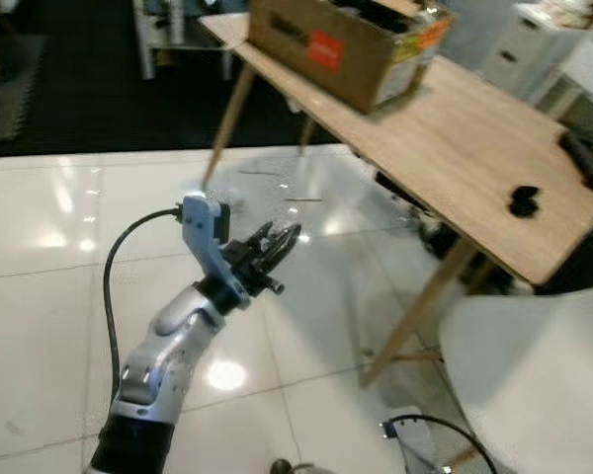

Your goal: Picking trash to rubbish bin

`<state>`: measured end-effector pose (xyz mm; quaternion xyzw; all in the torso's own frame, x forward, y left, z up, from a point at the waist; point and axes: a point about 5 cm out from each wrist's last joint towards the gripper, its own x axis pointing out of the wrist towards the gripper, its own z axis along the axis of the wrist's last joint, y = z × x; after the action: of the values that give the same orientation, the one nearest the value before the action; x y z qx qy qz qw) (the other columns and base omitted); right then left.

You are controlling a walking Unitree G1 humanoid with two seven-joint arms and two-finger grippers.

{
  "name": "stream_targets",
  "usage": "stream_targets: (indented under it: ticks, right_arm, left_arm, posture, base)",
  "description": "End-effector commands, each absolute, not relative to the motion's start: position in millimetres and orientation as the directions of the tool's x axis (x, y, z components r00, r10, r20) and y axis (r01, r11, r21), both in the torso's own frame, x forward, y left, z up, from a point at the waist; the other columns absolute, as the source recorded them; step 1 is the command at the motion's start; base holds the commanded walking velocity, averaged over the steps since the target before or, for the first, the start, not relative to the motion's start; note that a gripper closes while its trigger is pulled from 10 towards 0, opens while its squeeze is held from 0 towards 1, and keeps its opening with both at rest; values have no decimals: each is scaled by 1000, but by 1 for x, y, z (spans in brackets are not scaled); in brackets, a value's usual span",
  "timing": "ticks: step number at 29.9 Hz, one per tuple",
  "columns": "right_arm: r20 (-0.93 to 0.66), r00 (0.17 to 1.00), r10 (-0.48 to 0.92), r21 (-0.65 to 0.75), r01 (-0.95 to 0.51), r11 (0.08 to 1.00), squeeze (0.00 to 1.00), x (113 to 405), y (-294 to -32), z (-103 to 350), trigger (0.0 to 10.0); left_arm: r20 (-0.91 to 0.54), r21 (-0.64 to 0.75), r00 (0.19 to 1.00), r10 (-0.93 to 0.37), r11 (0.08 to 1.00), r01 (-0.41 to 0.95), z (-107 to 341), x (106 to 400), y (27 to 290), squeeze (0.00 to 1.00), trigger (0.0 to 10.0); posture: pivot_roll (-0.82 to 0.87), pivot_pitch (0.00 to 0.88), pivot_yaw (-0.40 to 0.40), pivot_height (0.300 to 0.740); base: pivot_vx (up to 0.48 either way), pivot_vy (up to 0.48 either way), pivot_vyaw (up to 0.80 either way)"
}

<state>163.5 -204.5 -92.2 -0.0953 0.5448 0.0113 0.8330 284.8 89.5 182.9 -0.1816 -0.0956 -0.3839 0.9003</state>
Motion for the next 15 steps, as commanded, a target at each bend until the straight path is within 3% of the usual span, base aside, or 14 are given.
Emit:
stream_targets:
  ticks: [1,5,15]
  right_arm:
    - [-911,400,-103,-161,-115,980,0,160,-209,-93,10000]
    - [-911,401,-97,-154,-113,982,0,160,-208,-93,10000]
    - [-911,402,-97,-154,-113,982,0,160,-208,-93,10000]
  left_arm:
    - [324,-272,675,-663,618,738,181,283,85,0,10000]
    - [343,-274,679,-649,622,733,184,283,87,0,10000]
    - [353,-264,666,-657,613,745,186,282,85,0,10000]
  posture:
    - [229,136,-108,740]
    - [227,133,-107,740]
    - [220,133,-110,740]
  base:
    - [0,0,0]
    - [285,0,0]
    - [449,0,0]
